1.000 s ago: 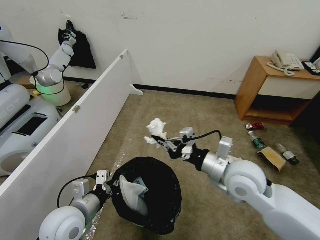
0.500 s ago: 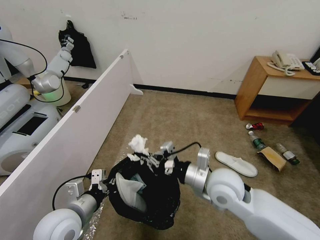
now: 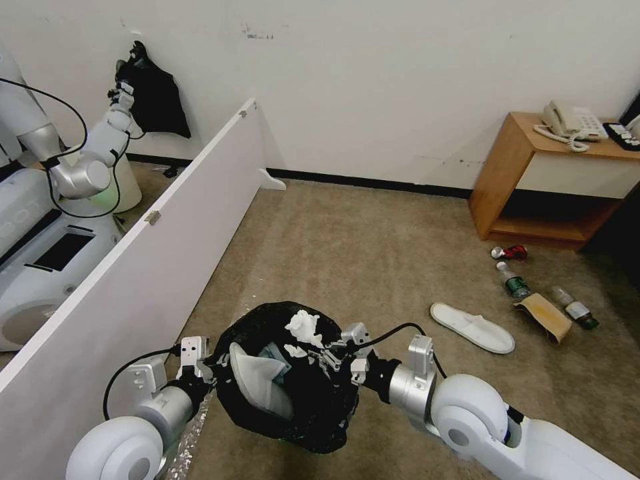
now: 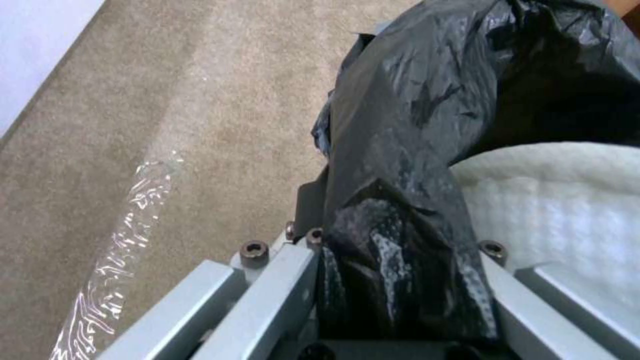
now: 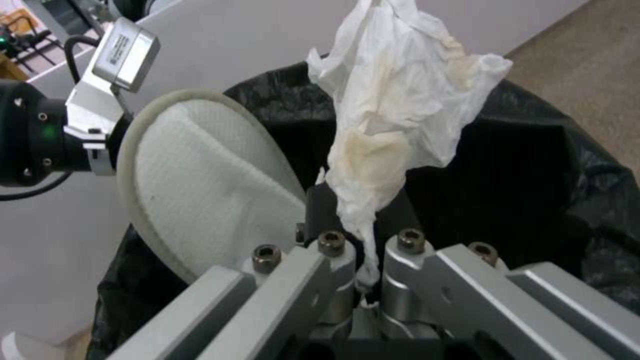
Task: Pick up the trash bin, then pick up the garbage from the floor and place it into the trash bin.
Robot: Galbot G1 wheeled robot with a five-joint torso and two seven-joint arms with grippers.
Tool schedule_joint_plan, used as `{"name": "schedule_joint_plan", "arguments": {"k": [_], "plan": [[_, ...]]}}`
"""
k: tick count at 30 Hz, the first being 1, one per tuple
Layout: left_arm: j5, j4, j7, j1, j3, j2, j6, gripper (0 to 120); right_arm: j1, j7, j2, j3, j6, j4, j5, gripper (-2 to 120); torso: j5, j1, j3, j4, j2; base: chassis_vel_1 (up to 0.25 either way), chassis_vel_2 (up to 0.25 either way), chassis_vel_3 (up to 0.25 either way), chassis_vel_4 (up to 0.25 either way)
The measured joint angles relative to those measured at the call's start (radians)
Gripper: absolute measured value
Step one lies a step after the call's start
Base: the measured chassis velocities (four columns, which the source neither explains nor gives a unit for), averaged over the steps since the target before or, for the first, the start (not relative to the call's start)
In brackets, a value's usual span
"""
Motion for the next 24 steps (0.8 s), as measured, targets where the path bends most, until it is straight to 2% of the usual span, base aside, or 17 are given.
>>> {"name": "schedule_joint_plan", "arguments": {"k": [6, 9, 11, 14, 16, 20, 22, 23, 24], "plan": [[0.006, 0.000, 0.000, 0.001, 0.000, -0.006, -0.001, 4, 0.004, -0.006, 0.006, -0.004, 0.001, -0.006, -0.007, 0, 0.0000, 0.000, 0.000, 0.0000, 0.000, 0.000, 0.000, 0.000, 0.000], [0.008, 0.000, 0.001, 0.002, -0.001, -0.009, -0.001, 4, 0.007, -0.008, 0.010, -0.012, 0.002, -0.010, -0.012, 4, 0.0000, 0.000, 0.000, 0.0000, 0.000, 0.000, 0.000, 0.000, 0.000], [0.009, 0.000, 0.001, 0.000, -0.003, -0.011, -0.001, 4, 0.008, -0.014, 0.015, -0.018, 0.002, -0.013, -0.020, 14, -0.0001, 0.000, 0.000, 0.0000, 0.000, 0.000, 0.000, 0.000, 0.000], [0.010, -0.001, 0.001, -0.001, -0.005, -0.012, -0.001, 4, 0.009, -0.019, 0.017, -0.023, 0.002, -0.016, -0.026, 20, -0.0001, 0.000, 0.000, 0.0000, 0.000, 0.000, 0.000, 0.000, 0.000], [0.013, -0.003, 0.002, -0.001, -0.007, -0.017, -0.002, 4, 0.010, -0.028, 0.022, -0.032, 0.002, -0.023, -0.035, 32, -0.0001, 0.000, 0.000, 0.0000, 0.000, 0.000, 0.000, 0.000, 0.000], [0.022, -0.004, 0.004, 0.003, -0.007, -0.026, -0.002, 4, 0.011, -0.029, 0.029, -0.039, 0.002, -0.026, -0.036, 41, -0.0001, 0.000, 0.000, 0.0000, 0.000, 0.000, 0.000, 0.000, 0.000], [0.033, -0.007, 0.007, 0.006, -0.006, -0.037, -0.002, 4, 0.014, -0.029, 0.033, -0.043, 0.003, -0.034, -0.035, 54, -0.0001, 0.000, 0.000, 0.0001, 0.000, 0.000, 0.000, 0.000, 0.000], [0.033, -0.007, 0.007, 0.006, -0.006, -0.037, -0.002, 4, 0.014, -0.029, 0.033, -0.043, 0.003, -0.034, -0.035, 54, -0.0001, 0.000, 0.000, 0.0001, 0.000, 0.000, 0.000, 0.000, 0.000], [0.036, -0.009, 0.008, 0.007, -0.005, -0.043, -0.002, 4, 0.014, -0.029, 0.033, -0.043, 0.003, -0.037, -0.037, 62, -0.0001, 0.000, 0.000, 0.0001, 0.000, 0.000, 0.000, 0.000, 0.000]]}}
